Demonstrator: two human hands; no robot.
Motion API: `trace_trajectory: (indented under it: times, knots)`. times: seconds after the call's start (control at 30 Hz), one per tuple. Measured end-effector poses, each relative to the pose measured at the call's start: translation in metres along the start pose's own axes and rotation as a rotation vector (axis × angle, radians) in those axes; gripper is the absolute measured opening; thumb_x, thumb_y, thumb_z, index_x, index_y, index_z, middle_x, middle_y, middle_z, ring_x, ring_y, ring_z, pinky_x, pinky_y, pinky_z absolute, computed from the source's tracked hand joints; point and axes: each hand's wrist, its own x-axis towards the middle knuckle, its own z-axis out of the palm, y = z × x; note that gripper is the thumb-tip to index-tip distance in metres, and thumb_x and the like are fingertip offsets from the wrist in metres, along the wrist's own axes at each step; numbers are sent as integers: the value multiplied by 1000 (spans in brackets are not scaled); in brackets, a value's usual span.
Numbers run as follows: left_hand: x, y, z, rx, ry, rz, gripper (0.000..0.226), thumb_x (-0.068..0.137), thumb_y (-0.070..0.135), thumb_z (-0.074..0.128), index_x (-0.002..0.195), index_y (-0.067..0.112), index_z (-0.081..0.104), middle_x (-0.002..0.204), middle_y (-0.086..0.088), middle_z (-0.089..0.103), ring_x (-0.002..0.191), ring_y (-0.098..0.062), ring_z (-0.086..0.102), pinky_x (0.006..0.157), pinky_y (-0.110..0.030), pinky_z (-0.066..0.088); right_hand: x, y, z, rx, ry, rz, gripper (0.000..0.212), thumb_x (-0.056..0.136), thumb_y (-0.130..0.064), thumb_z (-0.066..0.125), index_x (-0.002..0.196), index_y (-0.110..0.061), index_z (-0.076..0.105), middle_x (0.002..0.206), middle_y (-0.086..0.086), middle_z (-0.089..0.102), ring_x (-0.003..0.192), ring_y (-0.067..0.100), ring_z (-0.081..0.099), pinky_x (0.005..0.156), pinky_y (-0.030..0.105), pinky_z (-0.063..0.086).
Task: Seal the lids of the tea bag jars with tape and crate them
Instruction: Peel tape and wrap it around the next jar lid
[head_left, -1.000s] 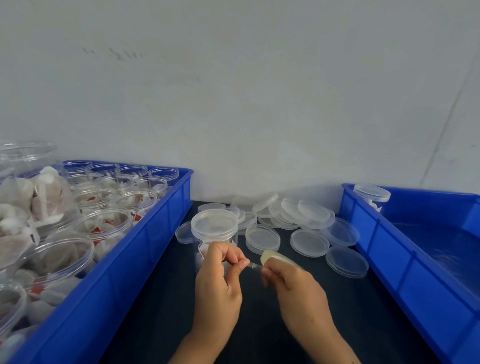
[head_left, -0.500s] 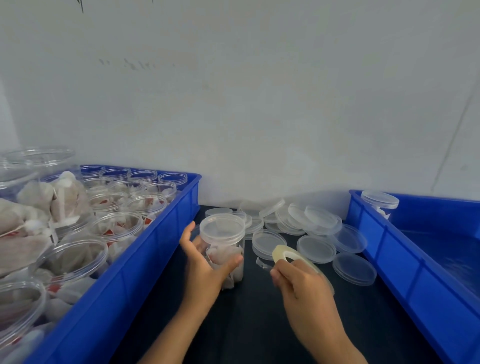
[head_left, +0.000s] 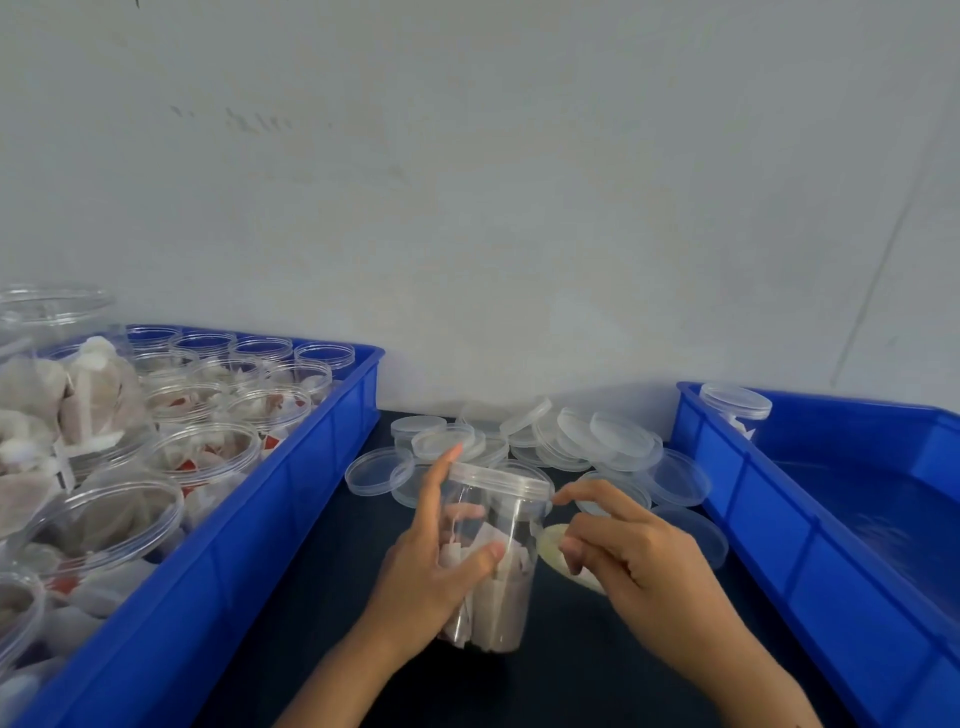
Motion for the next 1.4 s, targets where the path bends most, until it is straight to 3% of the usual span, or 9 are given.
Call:
trace_trajectory:
  times: [0.13, 0.3, 0.43, 0.57, 0.77, 0.97, 1.23, 1.33, 1.4]
  knots:
    - [-5, 8, 4, -23, -31, 88, 84, 74, 61, 59, 136, 72, 5, 136, 45, 31, 128, 10, 39, 99, -22, 35, 0, 0, -5, -10, -67, -14, 36, 91, -52, 37, 72, -29, 56, 125, -34, 37, 71, 12, 58, 61, 28, 49]
    - [-7, 10, 8, -94, -2, 240, 54, 81, 18, 62, 122, 52, 51, 154, 32, 14, 142, 9, 16, 110, -32, 25, 2, -5, -8, -12, -135, 23, 55, 79, -69, 20, 78, -32, 61, 125, -35, 28, 78, 7, 60, 70, 24, 48]
    - [-6, 7, 6, -89, 13, 249, 23, 85, 41, 65, 106, 46, 60, 153, 35, 13, 136, 19, 17, 100, -15, 29, 3, -12, -3, 10, -144, 18, 43, 85, -61, 28, 80, -33, 60, 122, -30, 28, 82, 4, 56, 71, 24, 48]
    - [-5, 9, 2, -122, 19, 221, 48, 81, 37, 72, 118, 54, 46, 140, 42, 32, 128, 21, 32, 89, 4, 32, 3, -17, 0, 29, -137, 31, 42, 83, -64, 25, 77, -36, 56, 125, -30, 27, 82, 3, 56, 73, 23, 48]
    - [-3, 12, -4, -161, 159, 184, 84, 62, 52, 82, 130, 51, 32, 124, 29, 59, 116, 5, 56, 88, -4, 40, 3, -21, -16, 165, -134, 33, 43, 78, -68, 28, 80, -36, 57, 132, -39, 31, 95, 0, 57, 80, 22, 48]
    - [1, 10, -8, -280, 157, 104, 72, 57, 56, 78, 121, 50, 44, 115, 13, 69, 103, -13, 67, 89, -43, 50, 15, -21, -45, -45, -196, 15, 43, 87, -57, 31, 68, -26, 54, 130, -51, 29, 81, -15, 54, 66, 16, 42]
    - [1, 10, -5, -396, 105, 107, 38, 82, 37, 67, 117, 39, 51, 116, 9, 67, 109, -13, 65, 86, -26, 53, 38, -20, -27, 18, -333, 54, 35, 97, -40, 46, 70, -22, 60, 122, -47, 40, 86, -1, 55, 79, 26, 46]
    - [1, 16, -3, -246, 163, 229, 7, 90, 36, 56, 97, 38, 58, 136, 30, 50, 131, 8, 42, 100, -10, 39, 40, -19, -24, 73, -311, 62, 33, 96, -39, 48, 69, -25, 60, 120, -45, 42, 90, 2, 57, 83, 32, 48]
    - [1, 17, -2, -143, 149, 252, 12, 92, 41, 50, 90, 38, 62, 144, 32, 39, 138, 9, 28, 106, -12, 30, 42, -19, -24, 98, -292, 59, 32, 96, -38, 50, 69, -25, 60, 118, -41, 47, 90, 3, 58, 84, 36, 49]
